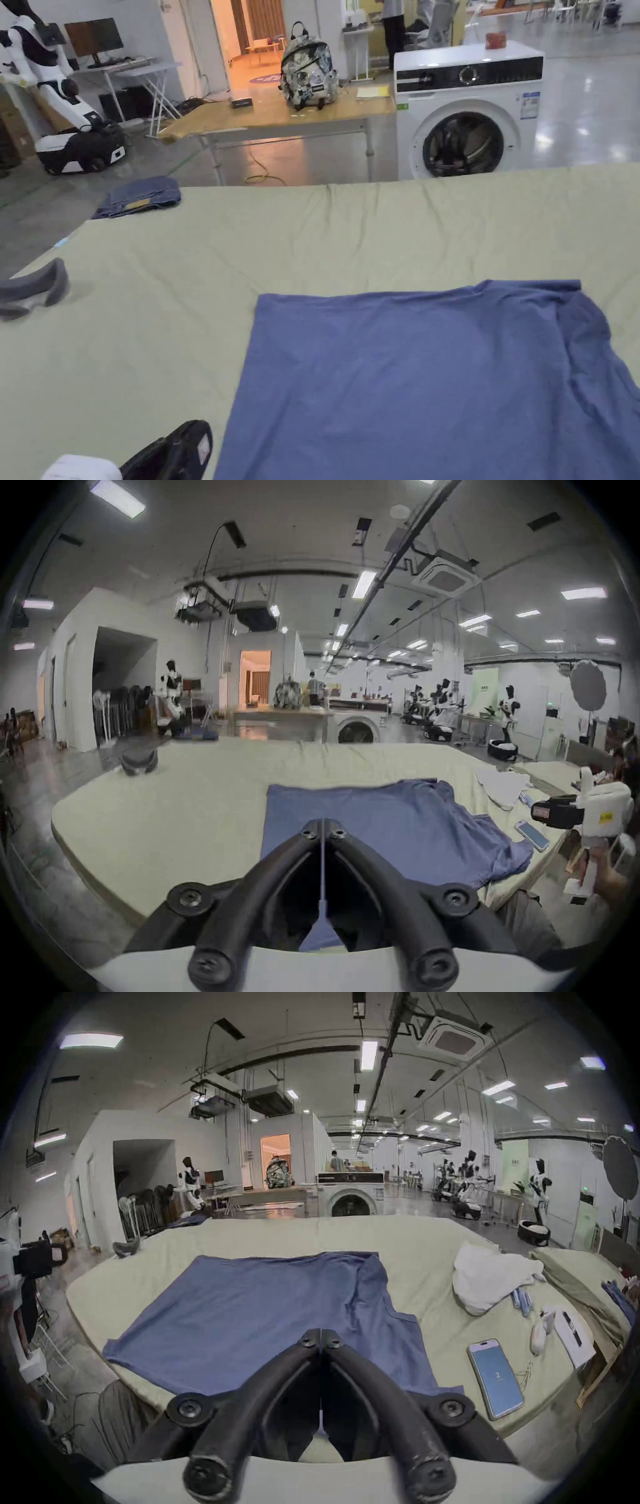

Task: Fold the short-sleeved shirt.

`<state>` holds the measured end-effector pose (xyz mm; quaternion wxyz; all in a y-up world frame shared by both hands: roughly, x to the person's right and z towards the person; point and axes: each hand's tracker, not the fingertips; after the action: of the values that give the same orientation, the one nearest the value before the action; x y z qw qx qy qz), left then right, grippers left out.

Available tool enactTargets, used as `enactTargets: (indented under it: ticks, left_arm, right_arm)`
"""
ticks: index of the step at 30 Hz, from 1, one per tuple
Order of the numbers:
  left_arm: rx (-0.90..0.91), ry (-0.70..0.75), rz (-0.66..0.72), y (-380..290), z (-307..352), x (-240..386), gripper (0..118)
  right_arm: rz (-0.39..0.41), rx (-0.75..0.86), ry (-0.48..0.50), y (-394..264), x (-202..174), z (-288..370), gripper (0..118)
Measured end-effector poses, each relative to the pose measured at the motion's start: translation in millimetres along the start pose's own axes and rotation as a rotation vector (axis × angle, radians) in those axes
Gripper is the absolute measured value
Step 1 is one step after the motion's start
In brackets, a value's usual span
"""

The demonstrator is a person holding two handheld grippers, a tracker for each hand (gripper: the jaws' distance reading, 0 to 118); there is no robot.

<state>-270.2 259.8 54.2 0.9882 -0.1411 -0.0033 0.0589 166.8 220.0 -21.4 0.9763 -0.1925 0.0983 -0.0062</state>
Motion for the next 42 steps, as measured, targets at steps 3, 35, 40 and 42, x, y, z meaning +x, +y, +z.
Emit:
enactTargets:
  ticks: [3,35,40,42]
  left_arm:
    - [-0.077,0.036,0.043,-26.5,-8.4,-23.6,35]
    - [-0.527,0.150,-0.088,-133.2,-100.9,-24.0,7]
    - [-0.545,0.159,-0.040,-123.9,-102.6,-27.5,7]
    - [-0.543,0.155,-0.016,-123.3,-100.7,-28.2,7]
  right_arm:
    - [0.009,-0.016,0.005,-4.0,-0.9,1.4,0]
    - [-0.305,-0.178,-0.245,-74.3,92.2,3.9,58]
    - [-0.293,-0.278,-0.190,-105.1,96.8,-20.9,57]
    - [-0.311,-0.299,-0.177,-112.4,102.1,-31.5,58]
